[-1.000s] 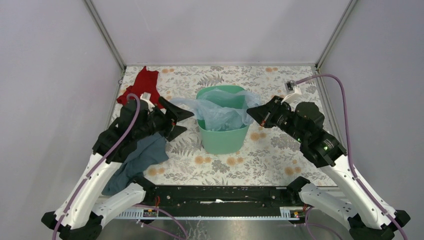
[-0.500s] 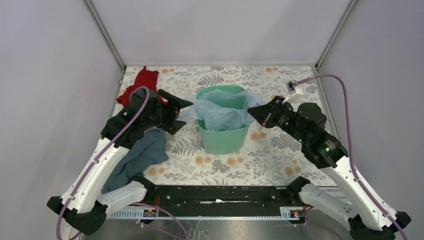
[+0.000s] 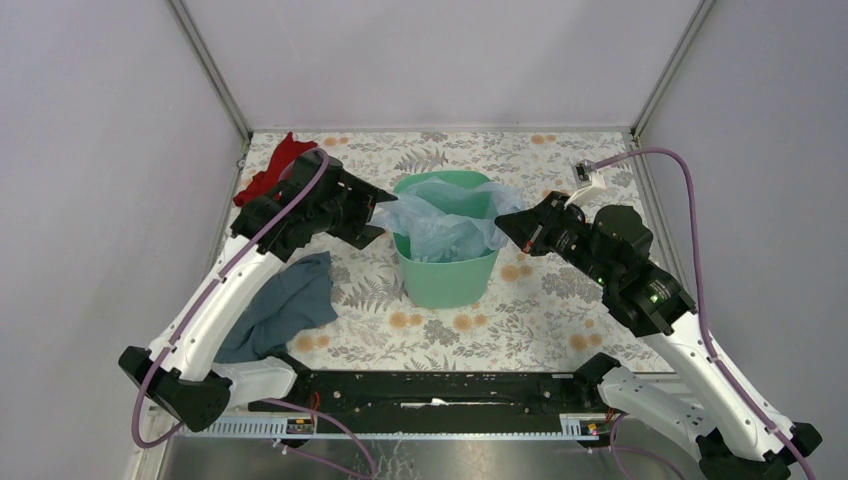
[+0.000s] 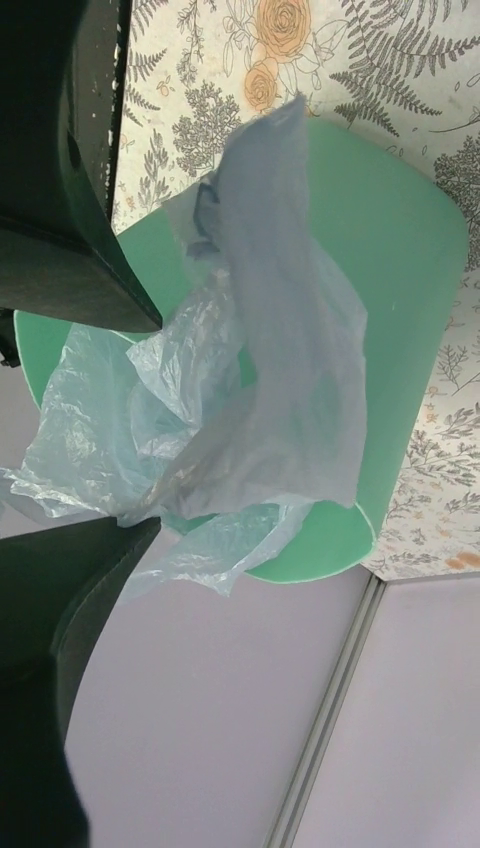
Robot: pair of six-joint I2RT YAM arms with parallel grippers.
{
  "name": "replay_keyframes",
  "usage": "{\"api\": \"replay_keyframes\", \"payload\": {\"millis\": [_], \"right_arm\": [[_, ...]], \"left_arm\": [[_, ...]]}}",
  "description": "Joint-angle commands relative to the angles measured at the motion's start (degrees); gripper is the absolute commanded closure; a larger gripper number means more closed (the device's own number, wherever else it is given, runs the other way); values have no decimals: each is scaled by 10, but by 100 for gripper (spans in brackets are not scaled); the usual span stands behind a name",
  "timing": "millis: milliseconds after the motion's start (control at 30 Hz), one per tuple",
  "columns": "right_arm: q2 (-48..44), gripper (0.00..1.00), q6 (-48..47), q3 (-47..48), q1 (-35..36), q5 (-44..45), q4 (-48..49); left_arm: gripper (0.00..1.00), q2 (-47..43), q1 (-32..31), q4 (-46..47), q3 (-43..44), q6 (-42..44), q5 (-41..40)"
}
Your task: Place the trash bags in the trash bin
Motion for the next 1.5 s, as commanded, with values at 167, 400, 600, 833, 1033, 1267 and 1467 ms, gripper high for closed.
{"api": "replay_keyframes", "payload": {"millis": [167, 400, 600, 833, 1033, 1267, 1467], "right_arm": [[-10, 100, -9, -2, 3, 1, 18], [-13, 100, -11, -3, 3, 3, 16], [-15, 100, -12, -3, 3, 4, 14], [-16, 100, -16, -5, 3, 8, 8], [-26, 100, -32, -6, 3, 28, -22], [-41, 100, -39, -18, 3, 45, -51], [-54, 100, -45, -34, 3, 67, -77]], "left_arm": [[45, 9, 1, -37, 28, -99, -39], [57, 14, 1, -38, 29, -95, -44], [73, 16, 1, -38, 34, -83, -48], [89, 1, 1, -30, 17, -71, -49], [100, -35, 1, 8, -24, -39, -32], [100, -91, 2, 56, -100, -17, 4], [100, -136, 2, 141, -171, 30, 68]]}}
